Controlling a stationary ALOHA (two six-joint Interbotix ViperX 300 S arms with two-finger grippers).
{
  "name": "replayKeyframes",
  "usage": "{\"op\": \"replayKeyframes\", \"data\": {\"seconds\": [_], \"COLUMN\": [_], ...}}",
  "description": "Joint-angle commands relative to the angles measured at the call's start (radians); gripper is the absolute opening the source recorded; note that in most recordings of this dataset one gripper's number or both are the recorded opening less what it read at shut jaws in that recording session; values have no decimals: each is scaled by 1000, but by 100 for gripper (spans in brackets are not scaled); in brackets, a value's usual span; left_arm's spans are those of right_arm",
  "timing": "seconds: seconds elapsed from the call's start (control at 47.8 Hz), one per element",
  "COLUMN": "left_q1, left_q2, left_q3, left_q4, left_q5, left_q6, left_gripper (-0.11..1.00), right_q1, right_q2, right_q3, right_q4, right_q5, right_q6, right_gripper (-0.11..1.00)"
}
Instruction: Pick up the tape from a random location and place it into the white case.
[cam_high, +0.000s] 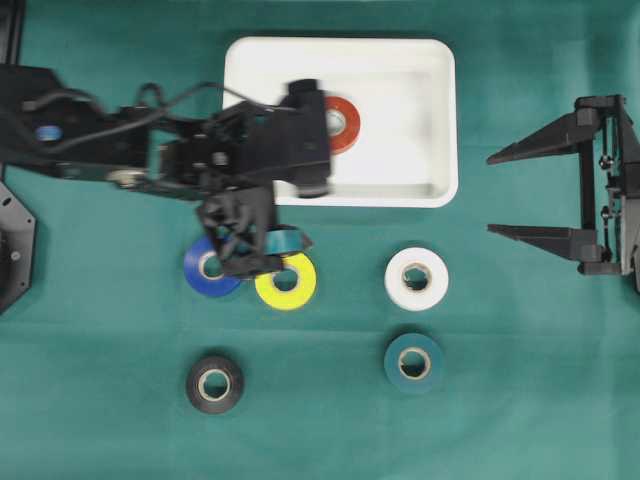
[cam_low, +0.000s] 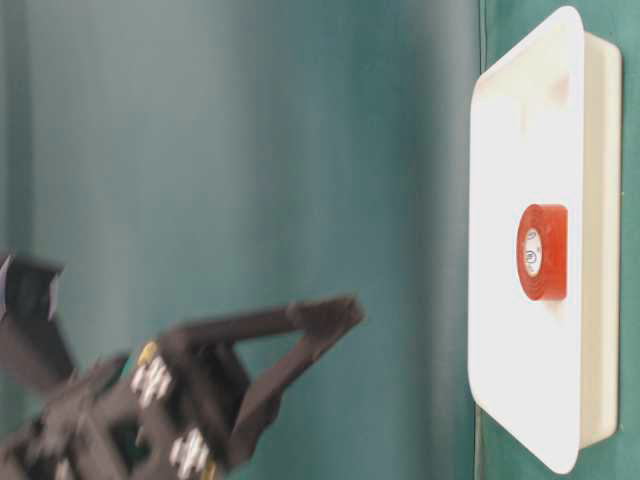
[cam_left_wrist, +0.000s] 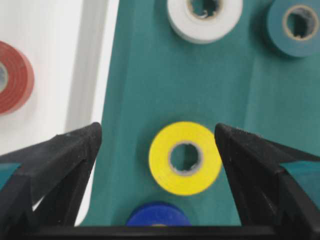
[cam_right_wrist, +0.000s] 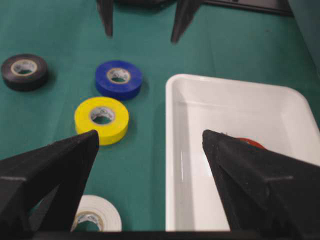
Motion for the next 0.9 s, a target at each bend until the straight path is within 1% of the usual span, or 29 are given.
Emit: {"op": "replayKeyframes", "data": {"seconds": [0.0,0.251,0.439,0.586,0.753,0.878], "left_q1": [-14,-15,-15,-17,-17,-17], "left_q2": [-103,-314,-469,-552,-635,-687], "left_q3": [49,255,376,453,558,635], "left_q4": [3,5,5,3,0,-2], "left_q5": [-49,-193,-290,-336,-414,-462], "left_q6": [3,11,58,84,114,115], "left_gripper": [97,97,97,97,97,97], "right_q1": [-2,-2,-2,-2,-2,-2], "right_q2": [-5,-21,-26,-26,-26,-25], "right_q3": [-28,-29,-29,-28,-28,-26], "right_q4": [3,3,3,3,3,3], "right_q5": [5,17,18,23,21,23], "right_q6": [2,2,2,2,2,2], "right_gripper": [92,92,92,92,92,92]}}
